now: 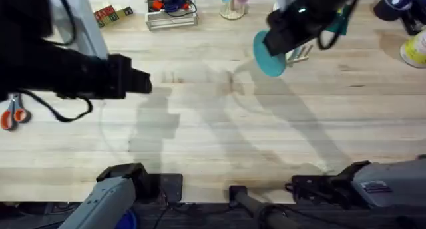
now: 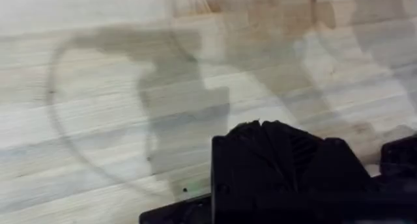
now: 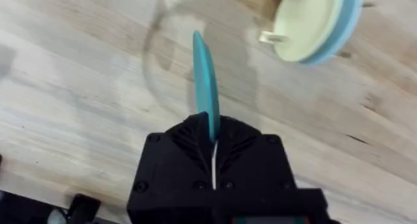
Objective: Pick up the plates from the table one by one and place each into a slot on the dish rack.
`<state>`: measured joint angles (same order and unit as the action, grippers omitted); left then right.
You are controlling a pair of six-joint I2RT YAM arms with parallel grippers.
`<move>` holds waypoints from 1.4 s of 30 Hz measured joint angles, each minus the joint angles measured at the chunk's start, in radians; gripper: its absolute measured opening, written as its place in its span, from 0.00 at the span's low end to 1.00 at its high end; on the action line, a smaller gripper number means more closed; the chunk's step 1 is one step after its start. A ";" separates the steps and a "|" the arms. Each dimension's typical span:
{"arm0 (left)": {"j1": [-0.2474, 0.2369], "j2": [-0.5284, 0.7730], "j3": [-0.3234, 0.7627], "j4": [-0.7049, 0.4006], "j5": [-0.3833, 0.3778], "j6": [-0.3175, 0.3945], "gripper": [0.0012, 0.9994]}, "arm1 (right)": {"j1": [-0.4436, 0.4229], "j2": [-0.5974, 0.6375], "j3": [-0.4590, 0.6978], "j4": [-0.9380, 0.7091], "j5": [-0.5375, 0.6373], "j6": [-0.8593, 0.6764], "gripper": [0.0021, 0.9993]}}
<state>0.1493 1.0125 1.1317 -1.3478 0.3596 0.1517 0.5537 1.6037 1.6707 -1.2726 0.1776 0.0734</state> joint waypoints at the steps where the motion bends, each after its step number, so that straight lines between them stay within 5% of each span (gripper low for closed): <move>1: 0.000 -0.003 0.025 -0.011 -0.010 0.000 0.04 | -0.010 -0.018 0.000 -0.005 0.003 -0.005 0.03; 13: 0.000 -0.006 0.261 -0.118 -0.047 0.032 0.04 | -0.154 -0.199 0.000 -0.078 0.018 -0.072 0.03; 31: 0.000 -0.006 0.409 -0.171 -0.051 0.056 0.05 | -0.330 -0.235 0.044 -0.074 0.017 -0.148 0.03; 33: 0.000 -0.006 0.409 -0.171 -0.052 0.060 0.22 | -0.359 -0.235 0.045 -0.061 0.006 -0.159 0.03; 38: 0.000 -0.006 0.409 -0.172 -0.057 0.057 0.96 | -0.436 -0.234 0.045 -0.019 -0.068 -0.186 0.03; 42: 0.000 -0.006 0.409 -0.171 -0.059 0.059 1.00 | -0.495 -0.220 0.049 0.000 -0.097 -0.200 0.03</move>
<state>0.1493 1.0068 1.5402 -1.5192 0.3008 0.2104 0.0591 1.3835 1.7195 -1.2730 0.0811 -0.1268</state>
